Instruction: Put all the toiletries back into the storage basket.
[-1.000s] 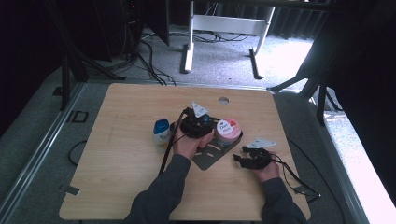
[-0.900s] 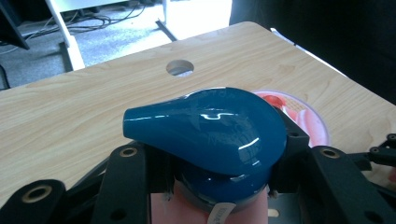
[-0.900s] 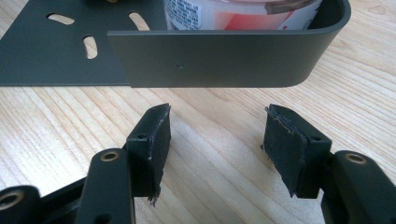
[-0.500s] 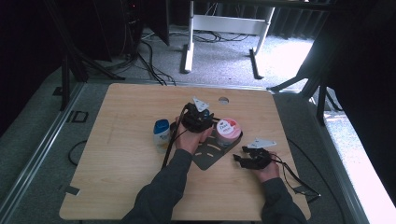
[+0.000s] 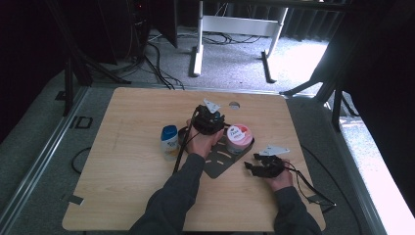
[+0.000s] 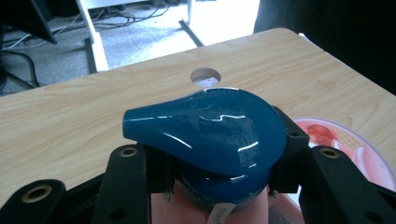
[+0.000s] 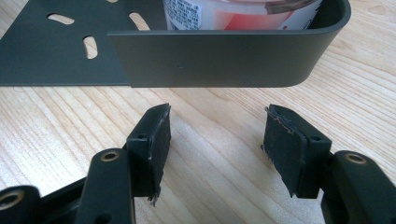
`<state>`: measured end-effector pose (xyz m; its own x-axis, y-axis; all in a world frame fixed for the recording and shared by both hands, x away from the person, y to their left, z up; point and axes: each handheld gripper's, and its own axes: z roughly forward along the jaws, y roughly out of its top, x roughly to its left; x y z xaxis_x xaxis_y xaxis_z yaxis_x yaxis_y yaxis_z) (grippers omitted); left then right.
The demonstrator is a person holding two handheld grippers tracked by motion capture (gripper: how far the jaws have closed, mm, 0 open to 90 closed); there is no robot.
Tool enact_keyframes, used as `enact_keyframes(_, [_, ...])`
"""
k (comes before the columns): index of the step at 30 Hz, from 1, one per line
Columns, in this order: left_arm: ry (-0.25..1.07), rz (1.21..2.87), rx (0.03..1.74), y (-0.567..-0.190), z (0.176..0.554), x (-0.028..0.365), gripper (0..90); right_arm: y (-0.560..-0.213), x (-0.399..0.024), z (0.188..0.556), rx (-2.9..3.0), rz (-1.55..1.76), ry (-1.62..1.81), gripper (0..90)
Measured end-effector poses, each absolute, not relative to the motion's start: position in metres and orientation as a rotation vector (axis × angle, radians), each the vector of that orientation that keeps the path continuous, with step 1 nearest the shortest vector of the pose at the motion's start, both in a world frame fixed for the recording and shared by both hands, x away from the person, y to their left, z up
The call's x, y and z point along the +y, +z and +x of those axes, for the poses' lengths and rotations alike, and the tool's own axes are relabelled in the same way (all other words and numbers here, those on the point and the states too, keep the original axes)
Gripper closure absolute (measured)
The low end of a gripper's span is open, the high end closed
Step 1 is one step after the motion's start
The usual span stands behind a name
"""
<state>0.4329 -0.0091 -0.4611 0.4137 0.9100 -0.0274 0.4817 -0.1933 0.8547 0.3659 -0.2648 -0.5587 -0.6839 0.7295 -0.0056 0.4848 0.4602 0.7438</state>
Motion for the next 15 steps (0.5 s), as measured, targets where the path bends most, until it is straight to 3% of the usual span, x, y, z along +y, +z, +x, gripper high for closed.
enact_keyframes(15, [0.645, 1.816, 1.261, -0.471, 0.447, -0.022, 52.7, -0.559, -0.265, 0.366, 2.390, 1.031, 1.062, 41.0])
